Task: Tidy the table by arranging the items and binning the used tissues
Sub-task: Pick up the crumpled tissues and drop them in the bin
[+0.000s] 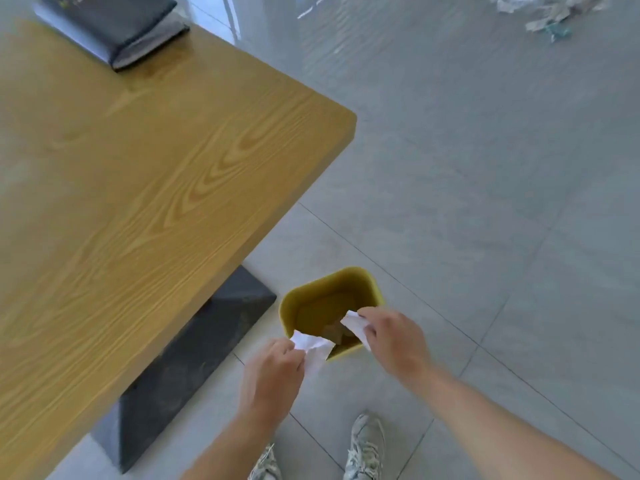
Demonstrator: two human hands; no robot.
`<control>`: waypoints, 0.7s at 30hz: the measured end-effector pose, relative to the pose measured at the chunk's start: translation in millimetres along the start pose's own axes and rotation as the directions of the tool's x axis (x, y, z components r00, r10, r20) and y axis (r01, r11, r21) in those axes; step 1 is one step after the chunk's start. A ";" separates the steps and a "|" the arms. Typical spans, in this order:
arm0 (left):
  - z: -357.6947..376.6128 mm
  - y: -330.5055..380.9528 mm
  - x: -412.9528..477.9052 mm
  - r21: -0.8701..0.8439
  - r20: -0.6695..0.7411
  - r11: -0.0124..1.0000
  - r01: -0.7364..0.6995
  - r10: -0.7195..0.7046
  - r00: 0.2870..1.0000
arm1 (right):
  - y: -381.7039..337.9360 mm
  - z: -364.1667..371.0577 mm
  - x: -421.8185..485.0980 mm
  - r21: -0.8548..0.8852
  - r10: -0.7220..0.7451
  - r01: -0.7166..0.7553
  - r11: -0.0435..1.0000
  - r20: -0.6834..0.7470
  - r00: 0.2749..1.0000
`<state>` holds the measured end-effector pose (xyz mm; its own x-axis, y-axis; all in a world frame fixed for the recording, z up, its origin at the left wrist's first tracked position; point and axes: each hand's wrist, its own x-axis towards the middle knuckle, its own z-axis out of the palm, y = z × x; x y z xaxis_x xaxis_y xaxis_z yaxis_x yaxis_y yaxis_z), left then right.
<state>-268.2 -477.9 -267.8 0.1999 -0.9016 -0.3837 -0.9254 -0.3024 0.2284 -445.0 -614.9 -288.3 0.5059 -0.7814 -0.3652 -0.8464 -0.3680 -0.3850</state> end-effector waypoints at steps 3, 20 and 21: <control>38.8 -10.4 28.4 0.053 0.013 0.998 -0.026 0.025 1.000 | 10.0 31.8 19.0 0.089 0.025 -0.029 0.996 0.045 0.999; 161.8 -34.2 157.1 0.280 0.193 0.930 -0.236 0.187 0.963 | 72.9 153.1 128.0 -0.074 0.023 -0.016 0.997 0.097 0.995; 164.3 -34.9 158.4 0.283 0.191 0.928 -0.243 0.194 0.962 | 73.4 155.1 130.2 -0.080 0.025 -0.017 0.997 0.099 0.995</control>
<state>-257.1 -559.3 -483.6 -0.0485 -0.8673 -0.4955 -0.9983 0.0260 0.0521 -415.4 -665.5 -495.5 0.4987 -0.7368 -0.4566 -0.8654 -0.3938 -0.3097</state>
